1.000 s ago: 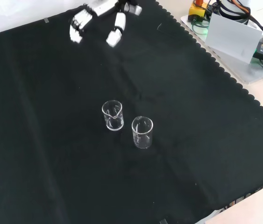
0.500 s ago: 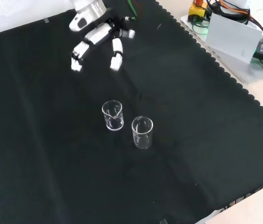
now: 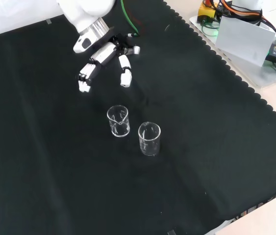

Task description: Pick up the beaker on the right.

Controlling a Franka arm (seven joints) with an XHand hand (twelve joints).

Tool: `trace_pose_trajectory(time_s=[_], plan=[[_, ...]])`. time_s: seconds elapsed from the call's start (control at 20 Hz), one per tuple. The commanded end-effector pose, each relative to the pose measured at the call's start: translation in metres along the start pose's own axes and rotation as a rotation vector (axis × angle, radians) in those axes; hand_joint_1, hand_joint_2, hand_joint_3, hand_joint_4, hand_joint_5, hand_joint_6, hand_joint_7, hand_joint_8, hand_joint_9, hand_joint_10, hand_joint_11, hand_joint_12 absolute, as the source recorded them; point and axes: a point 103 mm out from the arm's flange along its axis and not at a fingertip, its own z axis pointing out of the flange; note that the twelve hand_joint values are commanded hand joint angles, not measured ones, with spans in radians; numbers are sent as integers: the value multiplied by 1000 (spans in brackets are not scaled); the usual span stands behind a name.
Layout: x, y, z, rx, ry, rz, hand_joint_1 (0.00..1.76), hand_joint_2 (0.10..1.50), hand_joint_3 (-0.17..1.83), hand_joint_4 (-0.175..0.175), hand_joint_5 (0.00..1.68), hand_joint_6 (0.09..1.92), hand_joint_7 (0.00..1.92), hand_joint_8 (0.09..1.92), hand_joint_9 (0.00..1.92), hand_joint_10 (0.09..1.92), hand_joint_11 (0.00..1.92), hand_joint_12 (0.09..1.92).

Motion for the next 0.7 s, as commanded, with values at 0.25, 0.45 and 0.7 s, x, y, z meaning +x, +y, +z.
trace_pose_trajectory(time_s=[0.25, 0.45, 0.7], plan=[[-7, 12, 30, 8, 107, -119, 767, 542, 651, -59, 182, 87, 119, 579, 188, 646, 0, 942], [-7, 14, 38, -22, 120, -145, 774, 537, 657, -60, 216, 87, 154, 590, 215, 640, 0, 976], [-8, 18, 52, -19, 136, -153, 776, 536, 660, -63, 243, 87, 191, 602, 248, 639, 0, 999]])
